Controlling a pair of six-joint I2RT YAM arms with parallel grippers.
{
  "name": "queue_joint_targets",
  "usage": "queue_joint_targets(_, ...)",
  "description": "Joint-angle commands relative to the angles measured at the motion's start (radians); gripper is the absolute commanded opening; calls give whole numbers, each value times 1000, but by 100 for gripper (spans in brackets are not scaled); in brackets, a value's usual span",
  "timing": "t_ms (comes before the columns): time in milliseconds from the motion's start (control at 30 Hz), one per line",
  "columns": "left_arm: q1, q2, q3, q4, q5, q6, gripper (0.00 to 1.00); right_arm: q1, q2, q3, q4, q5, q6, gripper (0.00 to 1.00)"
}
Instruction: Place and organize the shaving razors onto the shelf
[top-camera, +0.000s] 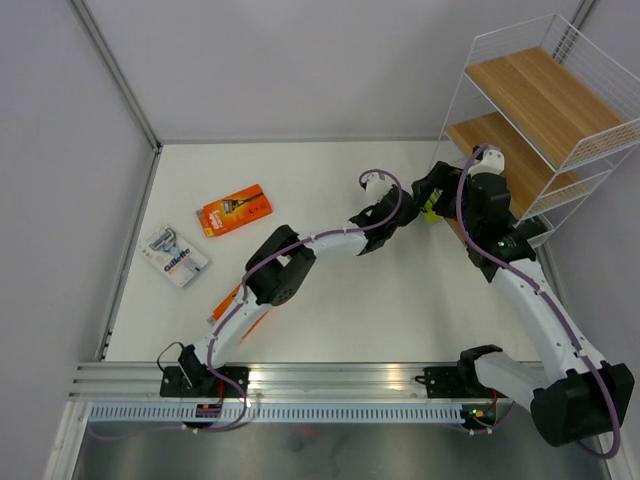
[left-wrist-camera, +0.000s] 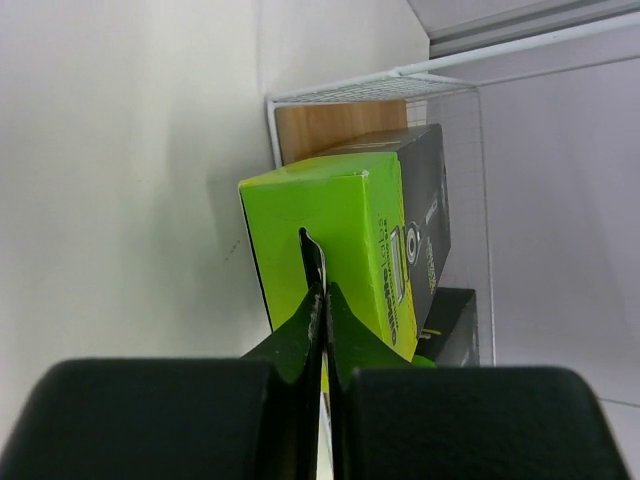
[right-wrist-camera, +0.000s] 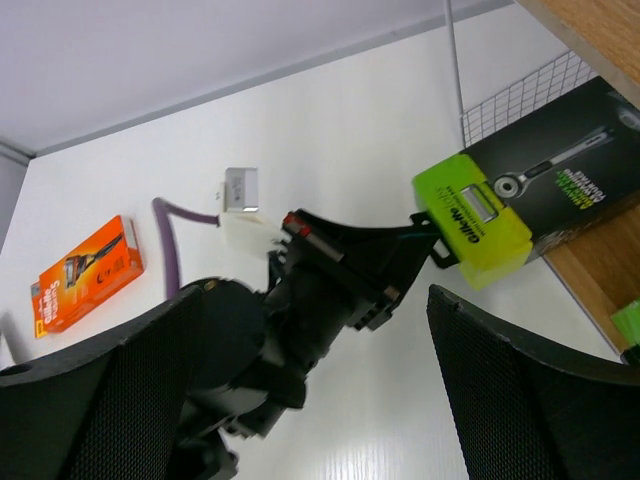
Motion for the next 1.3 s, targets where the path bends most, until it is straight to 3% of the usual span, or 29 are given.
queue_joint_targets(0,-14,59,99,63,-52,-71,2,1,-61,19,-69,-73,9,98)
queue_joint_targets(300,-38,274,427,-2,-3,-191,2,1,-96,25,-92,-165,43,98)
queue_joint_targets(700,-61,370,576,30,-27,-212,2,1,-84,27,-90,-168,49,98)
queue_joint_targets(1167,-60,379,573,30,78,-213,4,3,-86,27,-96,-165,51,98)
queue_joint_targets(1267,-40,299,498,56,129,-145,17,1,-89,36,-98,-194,46,98)
